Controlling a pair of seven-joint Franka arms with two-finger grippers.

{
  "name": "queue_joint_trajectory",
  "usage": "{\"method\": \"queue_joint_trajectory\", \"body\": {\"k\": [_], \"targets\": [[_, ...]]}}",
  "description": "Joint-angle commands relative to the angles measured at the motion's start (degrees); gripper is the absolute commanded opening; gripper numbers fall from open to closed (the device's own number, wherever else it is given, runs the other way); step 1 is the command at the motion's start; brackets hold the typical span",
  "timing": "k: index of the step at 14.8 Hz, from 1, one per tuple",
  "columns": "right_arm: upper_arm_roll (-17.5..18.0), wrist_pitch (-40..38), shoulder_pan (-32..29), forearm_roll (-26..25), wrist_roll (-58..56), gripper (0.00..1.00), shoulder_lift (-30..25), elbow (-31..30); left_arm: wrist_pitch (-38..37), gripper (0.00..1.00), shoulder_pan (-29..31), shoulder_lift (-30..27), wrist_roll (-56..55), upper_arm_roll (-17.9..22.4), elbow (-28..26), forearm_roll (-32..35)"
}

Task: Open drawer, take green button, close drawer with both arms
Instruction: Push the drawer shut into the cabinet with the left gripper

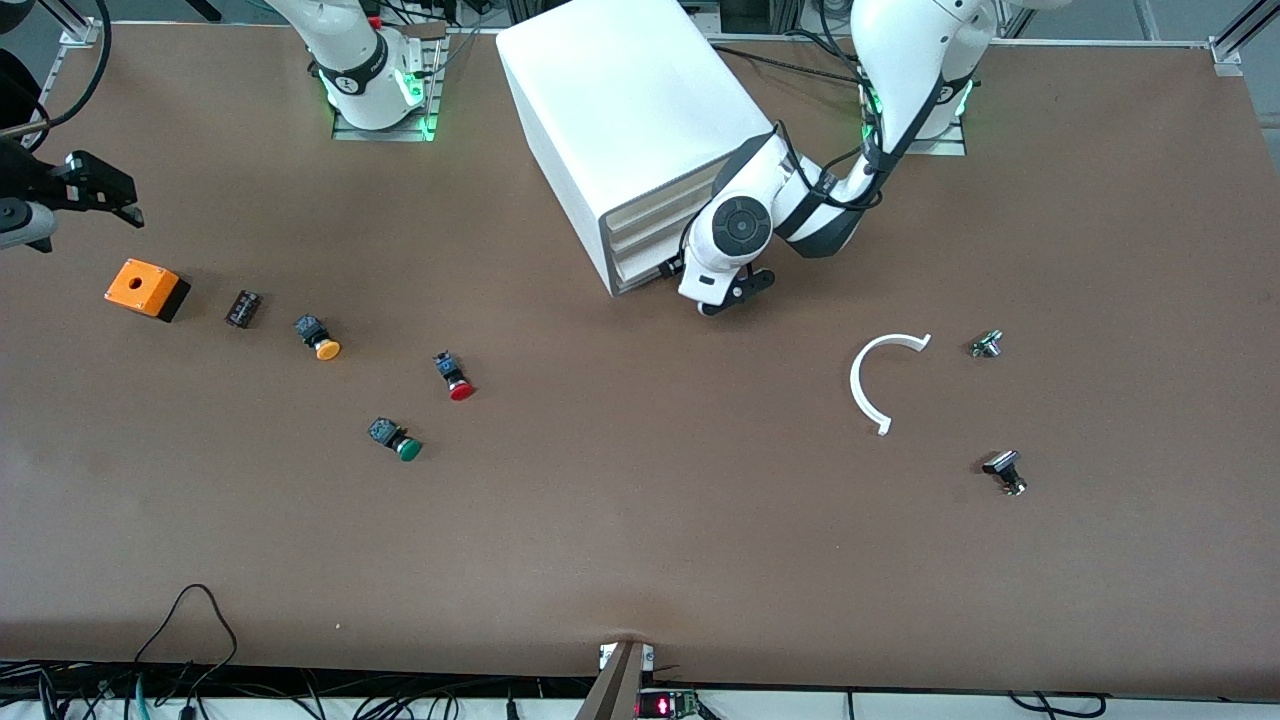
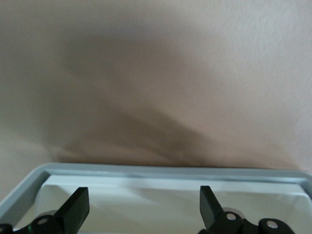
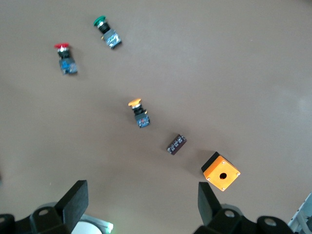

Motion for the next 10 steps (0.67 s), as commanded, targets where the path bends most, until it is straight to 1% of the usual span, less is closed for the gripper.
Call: {"method": "queue_joint_trajectory", "body": {"k": [1,2,3,6,8,10], "targets": [[-2.0,0.2,-0.3,1.6,-3.6,1.0,-1.3,-1.8,-0.7,1.0,0.3,-1.8,-0.1,-0.4,-1.7,-1.5],[-3.1,0.5,-0.3,3.7,-3.8,1.0,-1.4,-1.8,-0.8,1.0,0.3,-1.8,-0.1,-0.5,-1.7,-1.5],[-3.3,0.6,-0.2,4.3,-3.3,1.0,-1.3,-1.8,-1.4,1.0,0.3,-1.8,-0.1,-0.7,-1.7,-1.5],[-3.4,-1.5,-0.5,4.3,-1.7,1.0,-1.0,-1.8,-3.0,1.0,0.3,-1.9,0.0,-1.1,-1.8,-1.5],[-4.5,-4.3,-0.5,4.3,-0.8,1.0,-1.5,-0.8,-3.0,1.0,0.5,-2.0,0.2,-1.1,-1.5,-1.5],[-4.6,-8.4,-0.5,4.4,-1.1,1.0,-1.6,1.4,-3.0,1.0,4.2,-3.2,1.4,-1.0,-0.5,-0.8]]}}
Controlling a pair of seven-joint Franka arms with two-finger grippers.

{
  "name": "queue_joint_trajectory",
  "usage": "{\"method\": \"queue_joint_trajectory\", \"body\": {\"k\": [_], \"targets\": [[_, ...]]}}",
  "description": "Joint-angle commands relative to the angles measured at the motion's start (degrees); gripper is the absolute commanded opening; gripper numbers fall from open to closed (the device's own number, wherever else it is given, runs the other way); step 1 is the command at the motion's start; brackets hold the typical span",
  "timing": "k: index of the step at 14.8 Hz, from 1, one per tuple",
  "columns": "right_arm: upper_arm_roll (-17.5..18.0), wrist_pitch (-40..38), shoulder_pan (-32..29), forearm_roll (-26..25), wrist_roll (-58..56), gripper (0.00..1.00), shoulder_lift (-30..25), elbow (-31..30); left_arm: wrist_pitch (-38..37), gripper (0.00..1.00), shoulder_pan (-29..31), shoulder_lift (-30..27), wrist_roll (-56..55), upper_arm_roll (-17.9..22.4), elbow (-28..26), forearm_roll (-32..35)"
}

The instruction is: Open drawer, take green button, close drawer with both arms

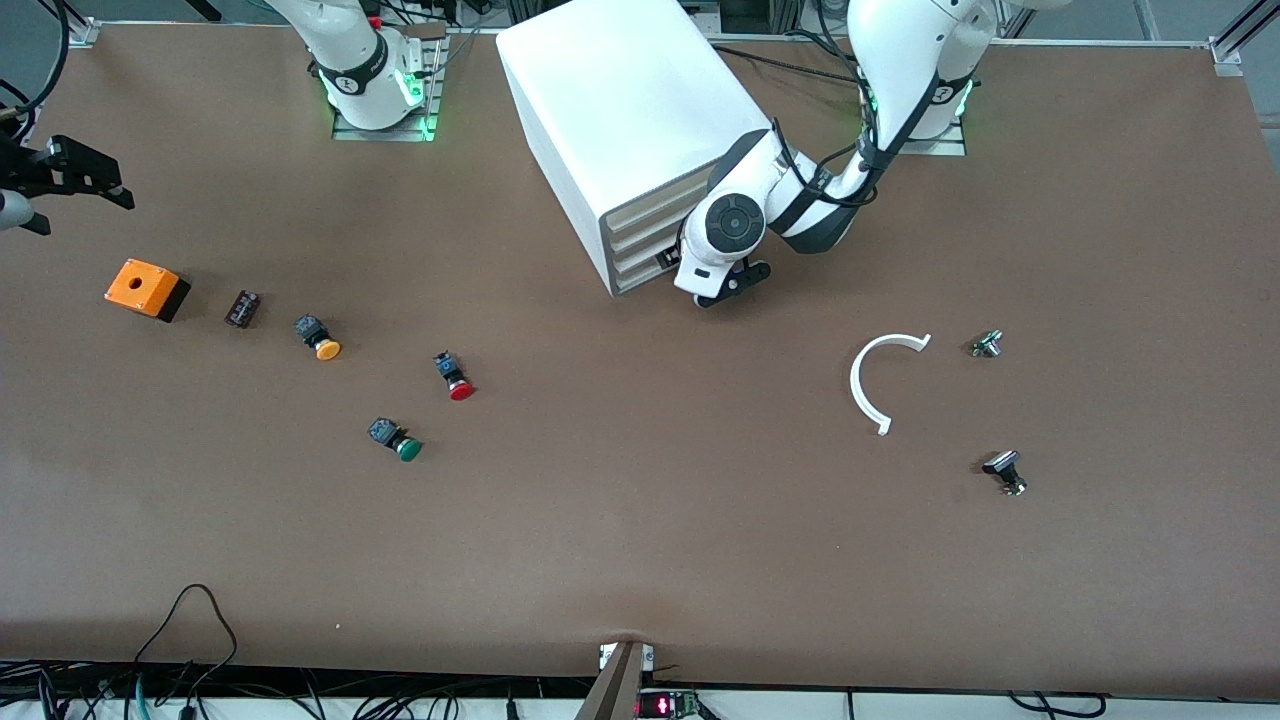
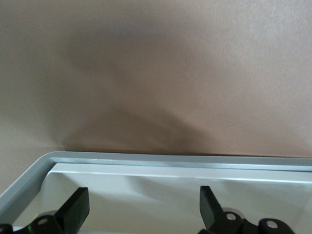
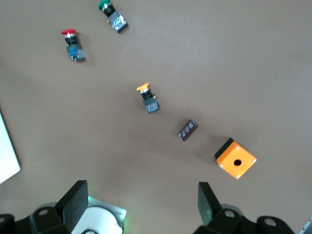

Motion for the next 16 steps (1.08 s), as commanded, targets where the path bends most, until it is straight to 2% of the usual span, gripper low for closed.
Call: {"method": "queue_joint_trajectory", "body": {"k": [1,6,8,9,12,14,16], "targets": [[0.2,-6.4,-0.3,1.1,0.6,1.0,-1.2,2.9,-1.2,1.0,5.4,-4.0,2.3,0.0,-0.1,-0.5],[2.1,-8.8,0.0,2.7,1.1,1.0,-1.2,4.5,-1.1,1.0,15.1,-12.2,12.6,0.4,0.1,0.2],[1.4,-11.5,-0.1,6.4,1.1,1.0,-3.2,6.3,-1.6,1.0,17.1,-15.8,19.4,3.0,0.0,3.0],[1.2,-13.0,-0.1,6.5,1.0,1.0,-4.9,7.3,-3.9,1.0,17.2,-17.3,22.6,4.4,0.1,5.0],[-0.2,-13.4,-0.1,5.9,0.3,1.0,-9.3,7.4,-12.7,1.0,17.5,-23.1,35.2,9.4,2.1,12.7],[-2.7,-12.6,-0.2,5.9,0.1,1.0,-8.7,7.2,-15.1,1.0,17.6,-27.0,46.6,12.8,2.6,14.2],[-5.9,-11.5,-0.2,5.9,-0.2,1.0,-7.7,7.2,-18.0,1.0,18.1,-30.0,51.5,14.7,2.8,14.3]]}}
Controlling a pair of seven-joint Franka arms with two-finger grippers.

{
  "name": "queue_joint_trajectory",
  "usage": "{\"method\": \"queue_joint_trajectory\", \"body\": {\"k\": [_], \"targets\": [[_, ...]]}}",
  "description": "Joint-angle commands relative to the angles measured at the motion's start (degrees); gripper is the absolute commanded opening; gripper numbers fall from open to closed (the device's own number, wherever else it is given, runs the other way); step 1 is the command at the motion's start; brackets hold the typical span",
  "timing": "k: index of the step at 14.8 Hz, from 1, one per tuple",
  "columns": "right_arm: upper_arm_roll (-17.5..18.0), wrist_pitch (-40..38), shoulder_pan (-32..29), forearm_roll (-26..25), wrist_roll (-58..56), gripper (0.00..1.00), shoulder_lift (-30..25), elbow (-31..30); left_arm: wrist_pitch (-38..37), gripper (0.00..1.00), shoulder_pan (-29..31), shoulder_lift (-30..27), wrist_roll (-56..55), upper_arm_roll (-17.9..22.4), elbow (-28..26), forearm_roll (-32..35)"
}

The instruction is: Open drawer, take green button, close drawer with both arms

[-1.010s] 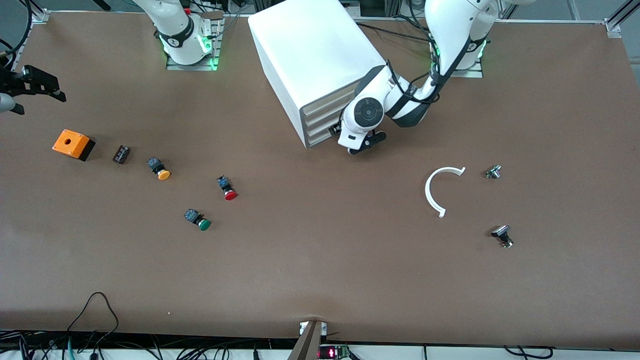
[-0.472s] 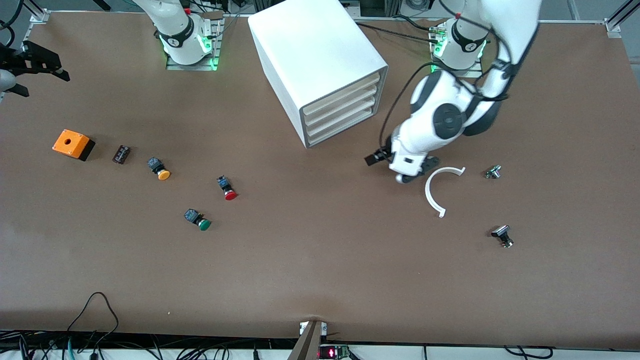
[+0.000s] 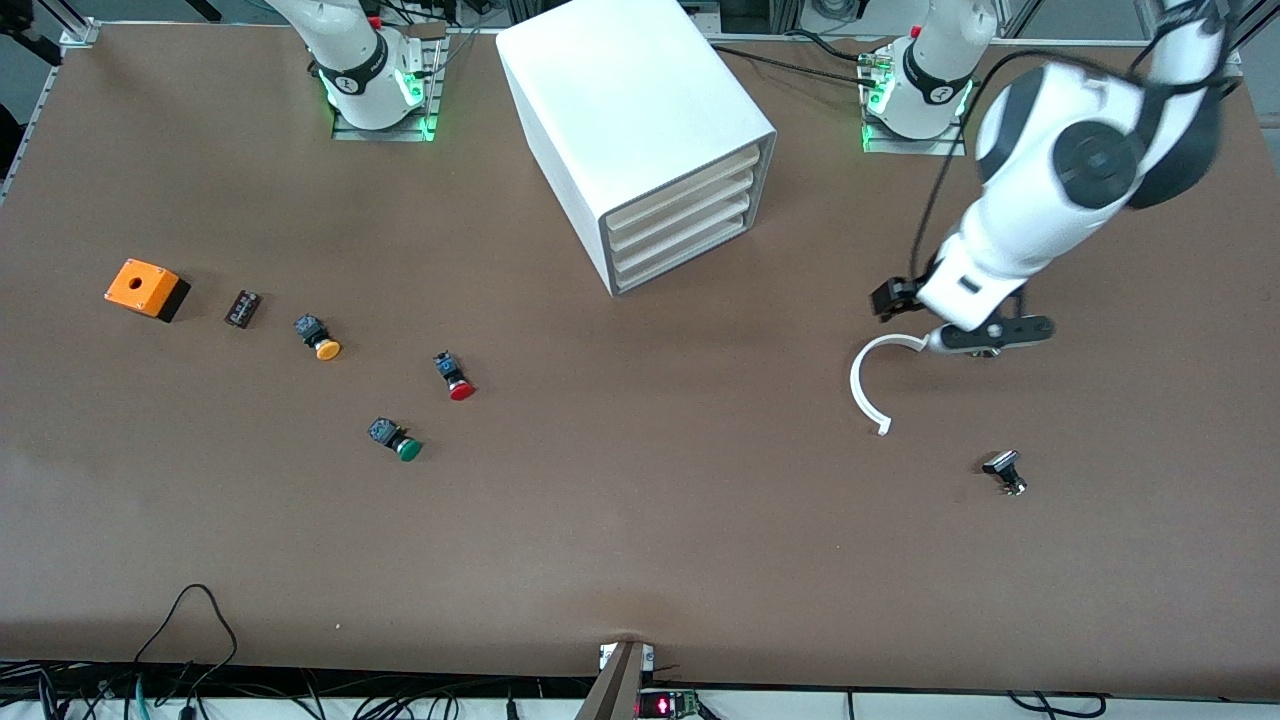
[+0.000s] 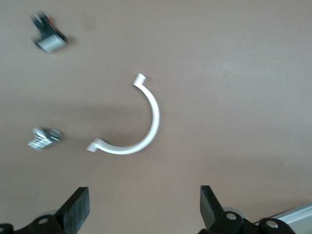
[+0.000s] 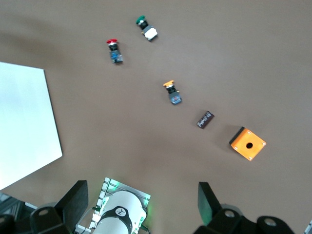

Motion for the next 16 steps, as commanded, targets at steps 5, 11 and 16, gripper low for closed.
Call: {"method": "queue_joint_trajectory", "body": {"k": [5,11,16], "targets": [[-4.6,3.0,0.0,-0.6,-1.4,1.0,3.6,-0.3,-16.4,1.0,2.1,-5.8,6.4,2.6,9.5,4.3],[-5.0,1.6,-0.4,0.1,-1.3,1.0,7.8,-0.1,-18.6,1.0,4.0,-4.7,11.6,3.3,14.2,4.3],[-5.0,9.7,-0.4,-0.1,-1.1,1.0,8.0,-0.4,-18.6,1.0,4.9,-4.7,12.6,3.4,14.6,4.3]]}}
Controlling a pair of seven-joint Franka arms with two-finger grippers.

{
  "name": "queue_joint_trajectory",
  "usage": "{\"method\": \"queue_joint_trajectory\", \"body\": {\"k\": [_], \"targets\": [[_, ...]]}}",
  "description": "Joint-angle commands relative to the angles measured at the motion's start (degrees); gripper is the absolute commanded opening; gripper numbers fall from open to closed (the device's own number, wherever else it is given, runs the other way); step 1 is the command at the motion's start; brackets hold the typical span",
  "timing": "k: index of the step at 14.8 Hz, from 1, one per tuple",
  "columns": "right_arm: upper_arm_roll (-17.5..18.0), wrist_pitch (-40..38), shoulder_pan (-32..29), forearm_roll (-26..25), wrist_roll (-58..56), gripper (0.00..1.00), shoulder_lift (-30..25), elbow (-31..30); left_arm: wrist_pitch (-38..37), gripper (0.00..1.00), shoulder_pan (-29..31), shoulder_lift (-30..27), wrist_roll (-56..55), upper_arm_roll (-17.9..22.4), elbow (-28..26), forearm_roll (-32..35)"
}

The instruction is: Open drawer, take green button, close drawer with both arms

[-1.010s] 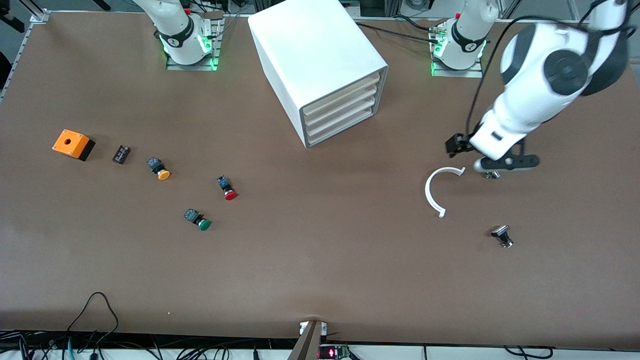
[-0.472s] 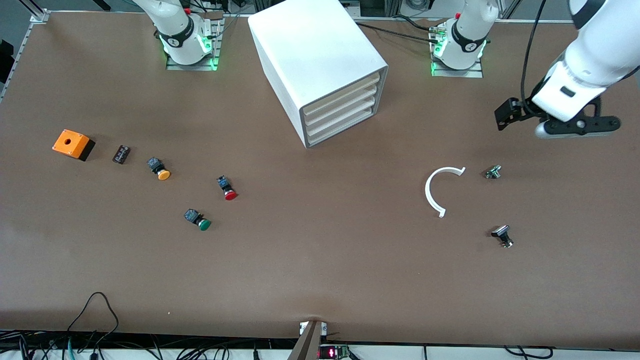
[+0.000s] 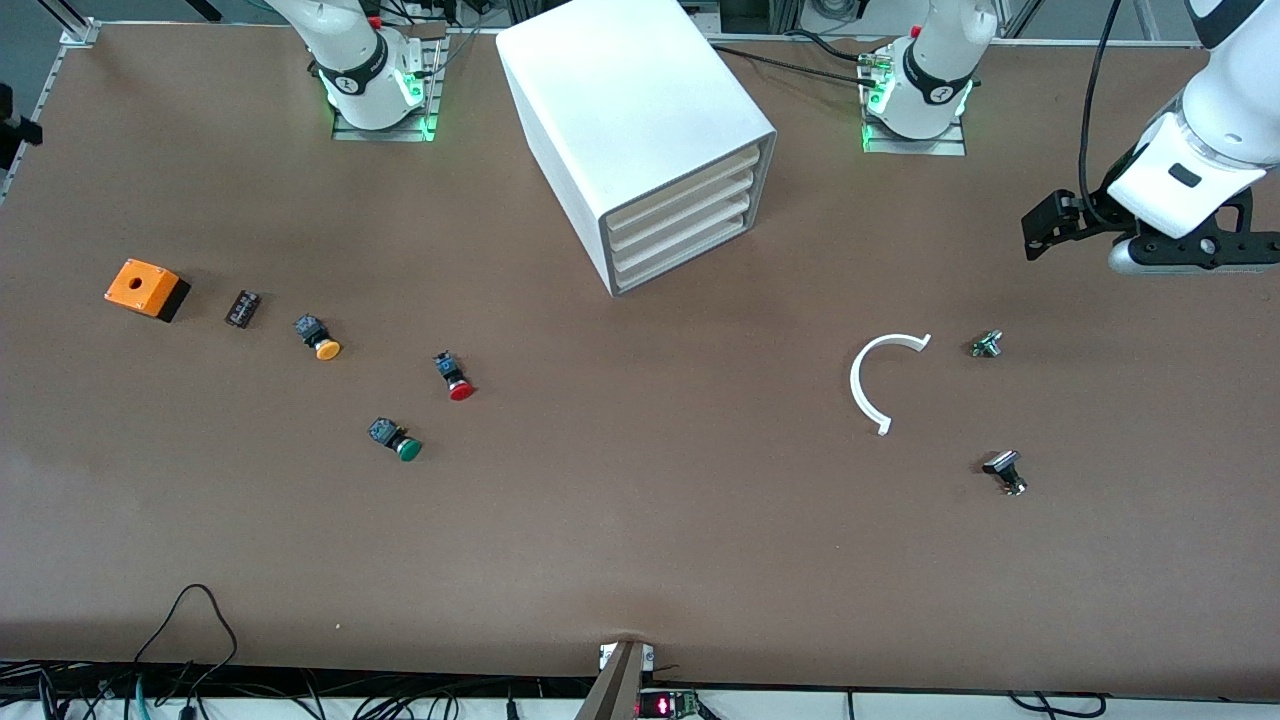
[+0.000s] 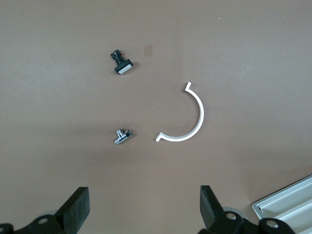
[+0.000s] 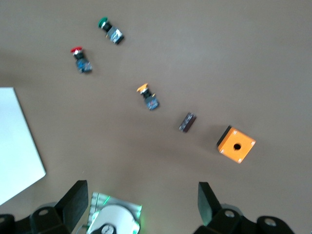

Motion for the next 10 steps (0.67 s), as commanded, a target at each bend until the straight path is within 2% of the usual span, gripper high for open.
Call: {"method": "queue_joint_trajectory", "body": {"k": [1,8,10], "targets": [[-0.1,3.3,-0.3,0.4,0.6,1.0,-0.4,0.6,-1.2,1.0,1.4,1.1,2.4,-0.2,2.2,1.1],[-2.4,4.0,-0.4,-0.4,3.0,1.0,-0.9,1.0,-1.2,1.0,3.2,2.8,2.4,-0.4,4.8,0.5],[-2.1,5.5,-0.3,-2.6,2.6,1.0,-0.8,1.0,-1.2,1.0,3.2,3.3,1.7,-0.6,4.8,0.4]]}}
